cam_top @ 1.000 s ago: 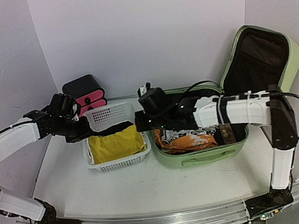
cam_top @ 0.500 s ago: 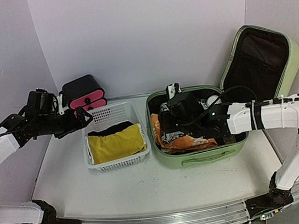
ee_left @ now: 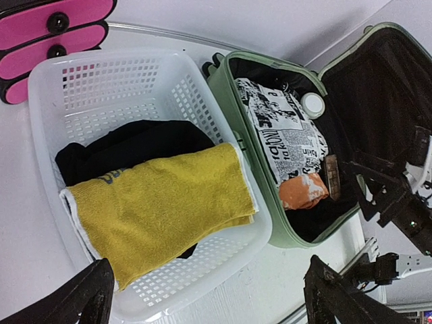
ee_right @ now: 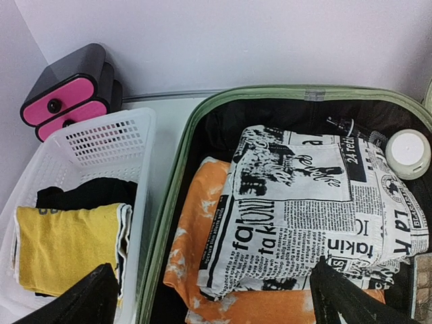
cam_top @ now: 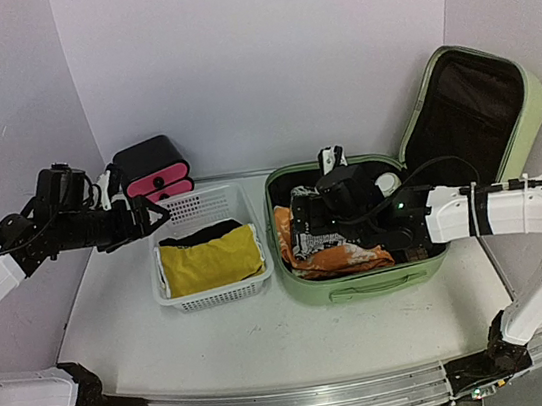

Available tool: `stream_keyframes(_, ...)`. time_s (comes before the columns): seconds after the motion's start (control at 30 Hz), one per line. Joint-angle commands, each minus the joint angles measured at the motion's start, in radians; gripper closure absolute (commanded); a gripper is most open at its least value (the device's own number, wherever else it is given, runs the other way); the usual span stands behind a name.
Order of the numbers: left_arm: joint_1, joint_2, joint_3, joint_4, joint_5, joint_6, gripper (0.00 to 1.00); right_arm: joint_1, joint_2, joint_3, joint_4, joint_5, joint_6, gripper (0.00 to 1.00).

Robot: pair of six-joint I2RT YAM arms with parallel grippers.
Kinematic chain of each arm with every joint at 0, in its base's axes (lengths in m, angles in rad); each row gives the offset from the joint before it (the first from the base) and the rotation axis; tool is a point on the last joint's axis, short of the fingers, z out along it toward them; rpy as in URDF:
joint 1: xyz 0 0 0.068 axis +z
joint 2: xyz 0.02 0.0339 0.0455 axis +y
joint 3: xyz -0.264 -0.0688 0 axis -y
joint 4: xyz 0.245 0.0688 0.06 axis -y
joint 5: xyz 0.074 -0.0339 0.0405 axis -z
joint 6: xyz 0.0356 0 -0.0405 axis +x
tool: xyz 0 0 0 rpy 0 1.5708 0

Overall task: Open, take out, and arrange the luggage
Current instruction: Place the clothes in the bin, then pick up the clothes from the opened luggage.

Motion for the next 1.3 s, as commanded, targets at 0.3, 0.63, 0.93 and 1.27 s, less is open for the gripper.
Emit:
stream_keyframes(0.3,-0.063,0.088,-0.011,0.26,0.143,-0.055,0.01,-0.278,-0.183,-0.179,0.071,-0.313,0.004,0.02)
stream_keyframes(0.63,-0.22,0.269,0.092,0.306,0.081,-0.066,0.01,-0.343,-0.23,-0.244,0.07,-0.398,-0.038,0.02)
stream_keyframes(0.93,-0.318,0.45,0.202,0.365,0.062,-0.067,0.0,-0.451,-0.223,-0.281,0.053,-0.573,-0.089,0.02)
stream_keyframes(1.27,-0.341,0.741,0.439,0.381,0.158,-0.052,0.11,-0.545,-0.108,-0.204,-0.03,-0.738,-0.101,0.16)
